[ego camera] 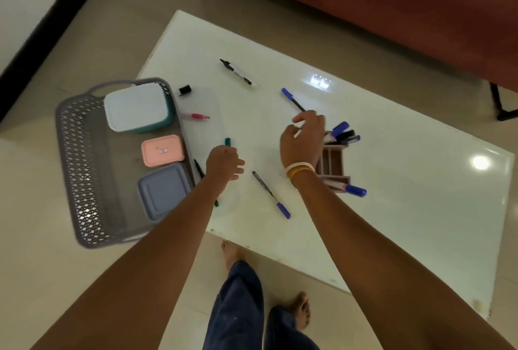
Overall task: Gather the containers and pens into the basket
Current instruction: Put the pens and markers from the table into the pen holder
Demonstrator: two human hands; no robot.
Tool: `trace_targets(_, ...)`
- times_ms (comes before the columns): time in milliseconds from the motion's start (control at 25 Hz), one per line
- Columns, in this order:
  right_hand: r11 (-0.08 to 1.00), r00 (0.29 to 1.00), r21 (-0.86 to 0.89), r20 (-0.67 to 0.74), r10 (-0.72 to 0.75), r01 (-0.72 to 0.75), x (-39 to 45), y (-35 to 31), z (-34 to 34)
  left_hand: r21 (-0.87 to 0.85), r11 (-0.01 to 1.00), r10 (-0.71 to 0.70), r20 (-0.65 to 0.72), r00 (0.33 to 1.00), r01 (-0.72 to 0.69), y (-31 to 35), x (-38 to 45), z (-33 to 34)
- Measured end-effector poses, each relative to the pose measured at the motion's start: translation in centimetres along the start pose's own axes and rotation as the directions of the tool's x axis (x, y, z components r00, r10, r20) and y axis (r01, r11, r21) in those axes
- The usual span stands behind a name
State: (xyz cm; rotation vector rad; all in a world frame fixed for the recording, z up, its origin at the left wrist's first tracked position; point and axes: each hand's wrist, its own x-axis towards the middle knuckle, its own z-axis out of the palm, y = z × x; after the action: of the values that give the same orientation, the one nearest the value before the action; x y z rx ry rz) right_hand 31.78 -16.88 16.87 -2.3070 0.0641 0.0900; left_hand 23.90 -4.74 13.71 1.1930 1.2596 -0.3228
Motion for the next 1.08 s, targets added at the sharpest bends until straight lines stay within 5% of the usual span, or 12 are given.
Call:
trace_targets(120,0.99,0.941,-0.032,0.31,0.139,-0.136,-0.2,-1.2,5.4,0.041,0.999,0.02,-0.12,0.993,-0.015,0.0,2.2,-2.3)
trace_targets(240,0.961,0.843,-0.156,0.462,0.276,-0.229,1.3,-1.0,9.3,0.077,0.996,-0.029,-0.131,0.991,0.039,-0.9,4.1,-2.7)
trace_targets(680,0.951,0.891,-0.29,0.395,0.224,-0.111,6.8,-1.5,14.2,0.449,0.879,0.253,-0.154,0.955,-0.16,-1.0,6.8,-1.8)
trace_targets(800,0.963,0.895,-0.212,0.378,0.236,-0.165,6.8,-0.9,13.7,0.329,0.935,0.199,-0.184,0.963,-0.131,-0.7,7.4,-1.9)
trace_targets(960,0.964,0.873,-0.184,0.415,0.255,-0.194,6.9,-0.4,12.6,-0.013,1.0,-0.015,-0.053,0.999,0.015,0.0,7.2,-2.4)
trace_targets(1080,0.955,0.846,-0.198,0.448,0.288,-0.22,6.0,0.7,11.8,-0.073,0.997,-0.009,-0.036,0.999,0.007,0.1,6.2,-2.4)
